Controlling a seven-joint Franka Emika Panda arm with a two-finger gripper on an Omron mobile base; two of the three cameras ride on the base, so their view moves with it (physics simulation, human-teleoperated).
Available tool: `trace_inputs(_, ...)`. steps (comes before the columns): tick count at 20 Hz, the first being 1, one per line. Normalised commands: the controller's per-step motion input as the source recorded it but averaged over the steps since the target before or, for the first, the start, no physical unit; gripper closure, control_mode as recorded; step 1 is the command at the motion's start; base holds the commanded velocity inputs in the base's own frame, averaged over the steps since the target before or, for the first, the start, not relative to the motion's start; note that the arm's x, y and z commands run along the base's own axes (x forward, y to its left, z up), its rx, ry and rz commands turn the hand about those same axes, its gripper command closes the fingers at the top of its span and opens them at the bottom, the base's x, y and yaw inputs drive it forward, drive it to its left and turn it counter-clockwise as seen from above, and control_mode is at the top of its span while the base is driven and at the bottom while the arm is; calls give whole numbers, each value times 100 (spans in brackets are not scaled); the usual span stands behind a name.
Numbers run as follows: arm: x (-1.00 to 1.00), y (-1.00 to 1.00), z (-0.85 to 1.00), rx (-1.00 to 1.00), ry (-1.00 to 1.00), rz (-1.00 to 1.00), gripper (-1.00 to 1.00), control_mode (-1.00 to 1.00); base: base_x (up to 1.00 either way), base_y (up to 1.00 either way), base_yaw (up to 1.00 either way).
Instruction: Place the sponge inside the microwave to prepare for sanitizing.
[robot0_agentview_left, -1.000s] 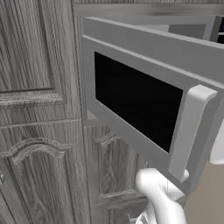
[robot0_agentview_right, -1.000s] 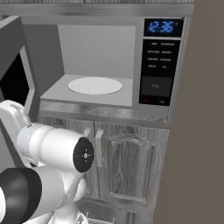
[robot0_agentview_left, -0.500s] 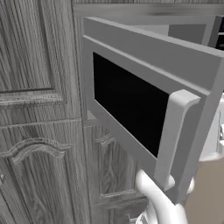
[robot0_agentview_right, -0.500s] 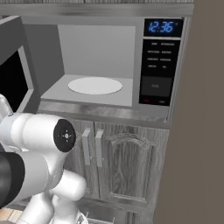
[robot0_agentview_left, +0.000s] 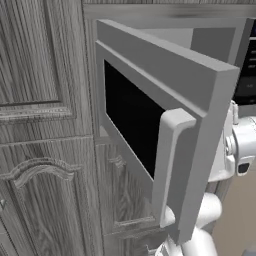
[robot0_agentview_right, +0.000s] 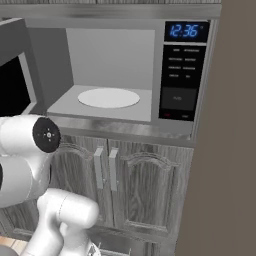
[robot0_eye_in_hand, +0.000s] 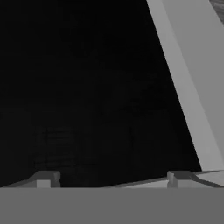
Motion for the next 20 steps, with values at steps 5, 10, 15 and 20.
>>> trace_inputs(5, 0, 58, -17, 1, 0, 1, -100, -100, 0, 0, 0)
trace_inputs(10, 0, 59, -20, 1, -2, 0, -100, -100, 0, 0, 0)
trace_inputs(15, 12, 43, -11, 1, -1, 0, -100, -100, 0, 0, 0)
trace_inputs(20, 14, 22, -9, 0, -1, 0, -100, -100, 0, 0, 0)
